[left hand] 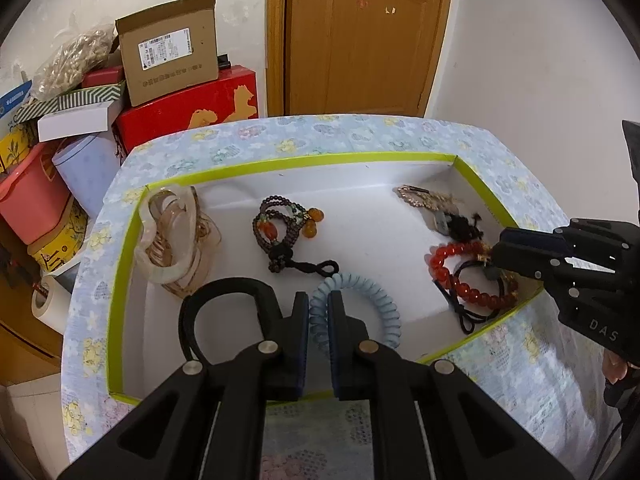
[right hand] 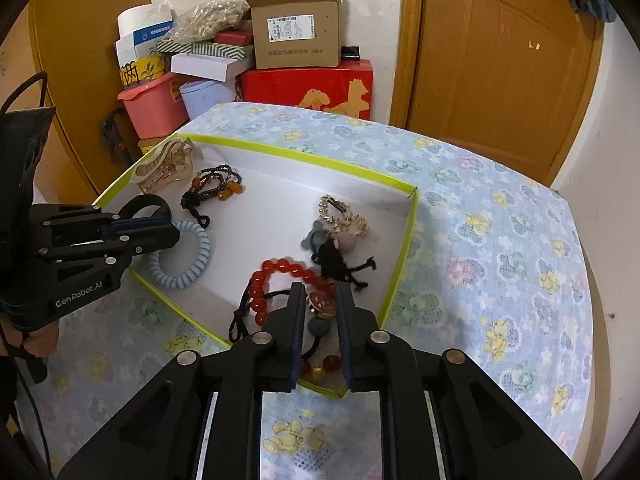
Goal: Organize jewelry
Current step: 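Open both grippers to release the items and lift out of the box, then move the left gripper over the purple coil hair tie while the right approaches the gold chain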
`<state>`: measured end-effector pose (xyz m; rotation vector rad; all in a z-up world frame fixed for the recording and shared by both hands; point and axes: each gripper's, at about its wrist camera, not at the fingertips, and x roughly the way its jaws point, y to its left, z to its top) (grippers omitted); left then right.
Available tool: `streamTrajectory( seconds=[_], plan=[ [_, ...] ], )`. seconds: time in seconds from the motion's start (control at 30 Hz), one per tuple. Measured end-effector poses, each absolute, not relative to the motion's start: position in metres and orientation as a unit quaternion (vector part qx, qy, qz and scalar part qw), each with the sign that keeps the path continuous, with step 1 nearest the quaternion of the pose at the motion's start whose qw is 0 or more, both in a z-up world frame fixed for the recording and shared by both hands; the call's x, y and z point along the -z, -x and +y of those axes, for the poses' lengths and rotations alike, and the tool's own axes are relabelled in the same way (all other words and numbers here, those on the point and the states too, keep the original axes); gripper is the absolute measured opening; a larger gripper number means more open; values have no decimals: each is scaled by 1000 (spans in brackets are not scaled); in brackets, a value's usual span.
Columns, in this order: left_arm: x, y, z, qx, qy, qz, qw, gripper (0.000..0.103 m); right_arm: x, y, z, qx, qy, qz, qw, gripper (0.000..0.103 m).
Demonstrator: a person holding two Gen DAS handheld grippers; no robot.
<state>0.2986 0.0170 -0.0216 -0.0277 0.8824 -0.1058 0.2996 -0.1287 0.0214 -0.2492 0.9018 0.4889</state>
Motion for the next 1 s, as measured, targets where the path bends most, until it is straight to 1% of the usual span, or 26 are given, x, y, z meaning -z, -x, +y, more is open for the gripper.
streamTrajectory(
  seconds=[0.2,0.23,0.3,0.33,0.7,0.73,0.8,0.87,1.0],
  plan=[
    [17,-292,15,51,11,423,905,11,-30,-288,-133,-232,112,423,869,16],
    [15,-290,15,50,11,421,906,12,-33,-284,-134,-232,111,420,871,16],
    [10,-284,16,49,14,417,908,18,-39,-276,-136,-230,109,414,874,16],
    [7,-280,16,48,15,414,909,18,-42,-270,-137,-229,109,411,876,16],
    [-16,-212,4,42,18,392,919,19,-66,-197,-150,-231,98,391,886,17],
    [-17,-204,2,42,18,392,919,19,-67,-188,-153,-231,94,391,886,18],
    [-17,-190,-1,42,19,391,919,19,-68,-172,-156,-231,88,390,887,25],
    [-16,-174,-4,43,23,391,919,19,-69,-159,-159,-231,86,389,888,28],
    [-14,-144,-10,42,27,391,919,19,-69,-130,-164,-227,83,386,890,29]
  ],
)
